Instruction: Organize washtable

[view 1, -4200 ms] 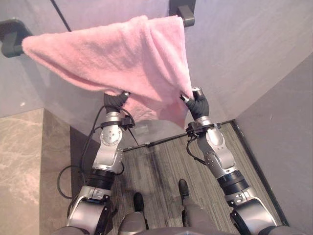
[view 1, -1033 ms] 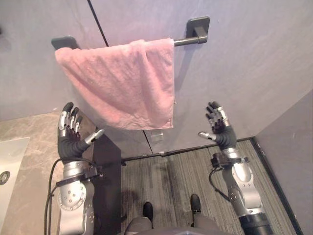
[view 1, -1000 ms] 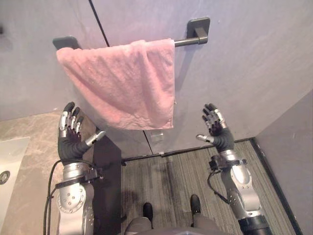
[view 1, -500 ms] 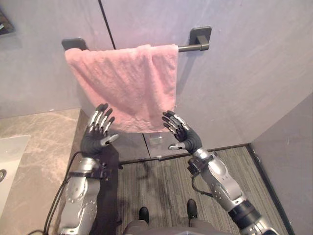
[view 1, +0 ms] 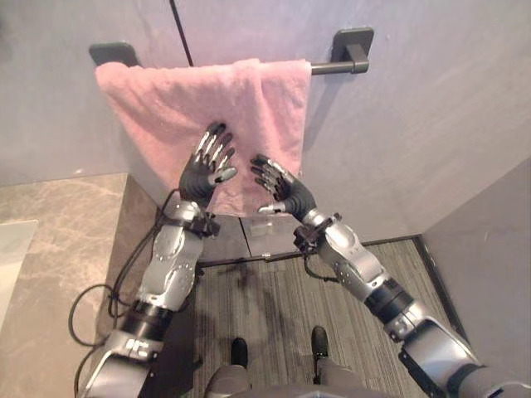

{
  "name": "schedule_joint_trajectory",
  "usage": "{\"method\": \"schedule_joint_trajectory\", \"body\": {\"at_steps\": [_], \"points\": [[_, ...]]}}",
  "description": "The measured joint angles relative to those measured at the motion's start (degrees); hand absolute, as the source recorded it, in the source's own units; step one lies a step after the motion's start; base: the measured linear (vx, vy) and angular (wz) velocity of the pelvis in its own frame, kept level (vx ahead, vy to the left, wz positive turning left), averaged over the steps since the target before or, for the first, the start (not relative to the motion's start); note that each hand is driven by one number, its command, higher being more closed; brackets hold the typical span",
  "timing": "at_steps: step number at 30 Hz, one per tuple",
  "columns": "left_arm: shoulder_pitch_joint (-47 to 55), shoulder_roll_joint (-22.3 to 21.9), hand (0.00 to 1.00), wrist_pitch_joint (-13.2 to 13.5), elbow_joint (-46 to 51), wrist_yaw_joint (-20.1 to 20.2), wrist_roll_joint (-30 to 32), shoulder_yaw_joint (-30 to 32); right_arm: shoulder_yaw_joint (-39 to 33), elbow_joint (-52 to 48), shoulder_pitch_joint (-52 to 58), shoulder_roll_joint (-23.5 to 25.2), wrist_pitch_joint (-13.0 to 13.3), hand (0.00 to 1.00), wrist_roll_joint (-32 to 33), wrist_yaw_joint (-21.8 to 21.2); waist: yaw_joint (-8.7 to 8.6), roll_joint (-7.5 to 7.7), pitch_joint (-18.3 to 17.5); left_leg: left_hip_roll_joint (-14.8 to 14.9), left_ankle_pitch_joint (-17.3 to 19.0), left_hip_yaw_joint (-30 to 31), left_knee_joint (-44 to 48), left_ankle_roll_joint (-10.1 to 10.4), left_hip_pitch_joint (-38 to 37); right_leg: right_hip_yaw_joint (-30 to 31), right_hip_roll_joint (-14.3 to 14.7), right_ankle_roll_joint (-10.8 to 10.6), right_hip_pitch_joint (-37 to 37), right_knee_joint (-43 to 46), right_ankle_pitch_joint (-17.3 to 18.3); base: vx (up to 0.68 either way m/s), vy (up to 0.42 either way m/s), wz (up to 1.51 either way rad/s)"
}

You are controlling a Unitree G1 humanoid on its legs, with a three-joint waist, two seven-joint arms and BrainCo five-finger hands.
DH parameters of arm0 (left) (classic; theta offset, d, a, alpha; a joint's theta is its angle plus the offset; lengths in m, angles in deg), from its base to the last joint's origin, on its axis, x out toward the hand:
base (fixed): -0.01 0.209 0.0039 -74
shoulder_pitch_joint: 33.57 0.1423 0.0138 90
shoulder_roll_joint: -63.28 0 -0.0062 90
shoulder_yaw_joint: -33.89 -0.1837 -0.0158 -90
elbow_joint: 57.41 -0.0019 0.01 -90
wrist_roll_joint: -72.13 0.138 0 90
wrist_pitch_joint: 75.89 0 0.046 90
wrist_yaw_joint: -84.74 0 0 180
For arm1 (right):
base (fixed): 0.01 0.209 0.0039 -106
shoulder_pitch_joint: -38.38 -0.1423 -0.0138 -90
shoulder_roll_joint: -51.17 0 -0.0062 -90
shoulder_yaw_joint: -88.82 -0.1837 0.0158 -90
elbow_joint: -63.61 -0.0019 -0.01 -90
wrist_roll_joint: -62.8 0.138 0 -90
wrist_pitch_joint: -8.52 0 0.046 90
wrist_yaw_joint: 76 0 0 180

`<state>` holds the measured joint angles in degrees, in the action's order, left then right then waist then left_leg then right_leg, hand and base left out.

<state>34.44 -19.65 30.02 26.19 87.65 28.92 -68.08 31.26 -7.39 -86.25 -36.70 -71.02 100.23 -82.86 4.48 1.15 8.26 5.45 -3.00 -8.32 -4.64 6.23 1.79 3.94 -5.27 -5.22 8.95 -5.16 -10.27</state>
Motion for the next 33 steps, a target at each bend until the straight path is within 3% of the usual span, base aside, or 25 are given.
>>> {"method": "schedule_joint_trajectory", "body": {"at_steps": [7,18,27,33], "points": [[-12.39,0.33,0.00,-0.02,-7.05,-1.92,-2.90,-1.35,-5.34,7.22,-11.93,0.96,0.08,0.00,2.05,3.60,0.18,0.05,3.83,0.00,-0.40,-0.18,-0.08,0.06,1.07,0.10,0.06,0.10,1.16,0.01,-0.56,0.00,0.000,0.00],[-15.39,0.30,0.00,0.10,-6.88,-3.37,-3.90,0.86,-16.40,14.76,-18.53,0.47,0.06,0.00,4.21,8.19,0.47,0.00,6.13,-0.09,-0.48,-0.83,-0.02,0.03,1.89,1.32,0.15,0.11,2.47,0.01,-1.17,0.00,0.000,-0.04],[-3.14,0.04,0.00,0.62,-4.70,-3.48,-3.87,10.54,-30.68,13.34,-13.09,-5.65,0.37,0.00,4.22,11.01,-0.68,-0.31,6.88,-0.07,-0.64,-0.87,-0.20,0.06,1.83,1.37,0.23,0.07,2.62,0.01,-1.20,-0.01,-0.003,-0.01],[3.98,-2.11,0.00,-0.09,-6.98,-3.85,-3.54,14.76,-33.24,7.85,-1.65,-5.42,0.42,0.00,4.08,11.35,-0.84,-0.31,6.88,-0.03,-0.58,-0.87,-0.21,0.01,1.24,1.54,0.32,0.06,2.03,0.01,-1.19,0.01,0.001,-0.01]]}}
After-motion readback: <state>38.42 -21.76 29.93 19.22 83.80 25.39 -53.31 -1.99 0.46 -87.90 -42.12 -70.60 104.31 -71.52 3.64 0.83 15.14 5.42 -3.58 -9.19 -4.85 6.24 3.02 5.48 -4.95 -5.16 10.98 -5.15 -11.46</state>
